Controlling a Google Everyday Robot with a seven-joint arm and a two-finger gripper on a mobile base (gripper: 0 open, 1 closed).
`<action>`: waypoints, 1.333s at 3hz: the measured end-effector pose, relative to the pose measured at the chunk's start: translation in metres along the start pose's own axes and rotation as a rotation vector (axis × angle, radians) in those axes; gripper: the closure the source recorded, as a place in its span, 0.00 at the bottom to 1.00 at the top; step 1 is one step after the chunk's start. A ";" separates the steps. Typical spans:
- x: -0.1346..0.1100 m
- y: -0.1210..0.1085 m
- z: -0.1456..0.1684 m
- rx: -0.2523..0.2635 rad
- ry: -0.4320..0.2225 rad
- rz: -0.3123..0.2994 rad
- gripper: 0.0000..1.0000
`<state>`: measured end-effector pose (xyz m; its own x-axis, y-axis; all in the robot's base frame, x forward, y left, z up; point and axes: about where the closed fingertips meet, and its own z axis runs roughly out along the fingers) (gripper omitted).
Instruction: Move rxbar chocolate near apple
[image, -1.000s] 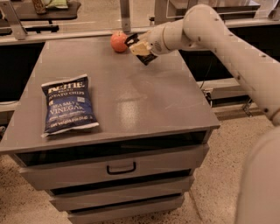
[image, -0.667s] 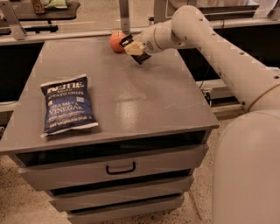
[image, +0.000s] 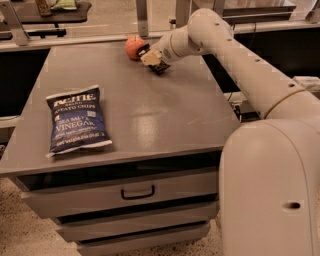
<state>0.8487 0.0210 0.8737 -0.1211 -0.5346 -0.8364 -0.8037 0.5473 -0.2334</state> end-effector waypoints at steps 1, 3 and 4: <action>0.004 -0.005 0.005 0.004 0.020 0.002 0.64; 0.006 -0.008 0.004 -0.004 0.018 0.007 0.17; -0.005 -0.005 -0.004 -0.016 -0.018 -0.002 0.00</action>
Offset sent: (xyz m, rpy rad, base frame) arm 0.0124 -0.0156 -0.0074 -0.0316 0.0225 -0.0304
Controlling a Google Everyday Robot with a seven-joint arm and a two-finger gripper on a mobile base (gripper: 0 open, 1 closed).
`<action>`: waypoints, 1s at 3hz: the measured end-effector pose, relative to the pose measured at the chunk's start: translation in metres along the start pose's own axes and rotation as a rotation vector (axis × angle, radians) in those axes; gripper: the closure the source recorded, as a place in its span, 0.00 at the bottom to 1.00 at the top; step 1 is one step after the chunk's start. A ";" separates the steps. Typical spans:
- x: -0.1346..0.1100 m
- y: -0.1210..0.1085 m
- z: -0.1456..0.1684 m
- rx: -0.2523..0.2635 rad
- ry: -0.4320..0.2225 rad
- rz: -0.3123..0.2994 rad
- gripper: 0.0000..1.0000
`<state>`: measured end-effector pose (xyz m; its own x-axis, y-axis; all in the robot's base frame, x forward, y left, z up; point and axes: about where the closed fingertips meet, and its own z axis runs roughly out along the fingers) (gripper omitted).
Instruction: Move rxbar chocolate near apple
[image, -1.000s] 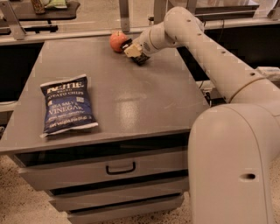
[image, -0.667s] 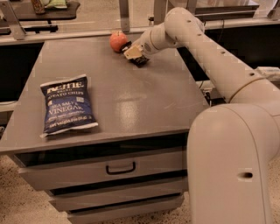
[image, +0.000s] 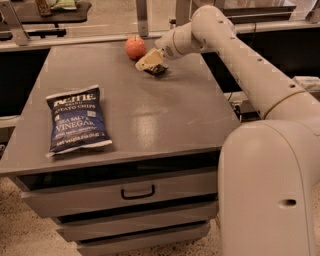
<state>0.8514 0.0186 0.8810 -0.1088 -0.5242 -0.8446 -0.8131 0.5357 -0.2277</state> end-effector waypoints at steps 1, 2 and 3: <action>-0.011 -0.003 -0.017 0.015 -0.042 -0.007 0.00; -0.020 0.002 -0.053 0.016 -0.124 -0.005 0.00; -0.007 0.012 -0.119 0.011 -0.213 -0.014 0.00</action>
Offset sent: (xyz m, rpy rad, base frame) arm -0.0959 -0.1305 0.0711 0.2586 -0.1384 -0.0019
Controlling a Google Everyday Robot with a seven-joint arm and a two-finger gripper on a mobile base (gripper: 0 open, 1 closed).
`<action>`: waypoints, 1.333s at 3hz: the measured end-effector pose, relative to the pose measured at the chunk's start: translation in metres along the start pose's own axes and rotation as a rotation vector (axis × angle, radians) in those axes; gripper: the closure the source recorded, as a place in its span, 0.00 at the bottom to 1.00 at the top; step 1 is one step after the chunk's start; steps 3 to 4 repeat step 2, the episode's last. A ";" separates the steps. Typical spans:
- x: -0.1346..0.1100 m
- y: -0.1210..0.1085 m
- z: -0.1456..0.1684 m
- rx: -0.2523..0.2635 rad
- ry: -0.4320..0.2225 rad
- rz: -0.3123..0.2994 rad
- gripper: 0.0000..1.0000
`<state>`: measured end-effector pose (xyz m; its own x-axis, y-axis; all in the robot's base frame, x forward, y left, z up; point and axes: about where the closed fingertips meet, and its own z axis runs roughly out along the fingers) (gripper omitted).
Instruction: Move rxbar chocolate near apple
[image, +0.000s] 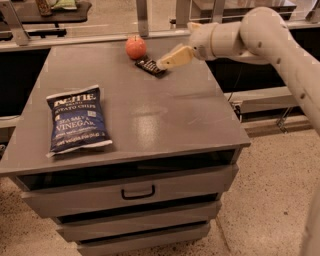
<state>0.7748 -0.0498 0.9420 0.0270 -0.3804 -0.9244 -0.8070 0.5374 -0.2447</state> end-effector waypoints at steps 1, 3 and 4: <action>0.006 -0.009 -0.094 0.027 -0.020 -0.056 0.00; 0.017 -0.011 -0.108 0.032 -0.007 -0.057 0.00; 0.017 -0.011 -0.108 0.032 -0.007 -0.057 0.00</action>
Offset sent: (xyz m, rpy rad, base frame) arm -0.0387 -0.0633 0.0198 -0.0102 -0.0538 -0.0052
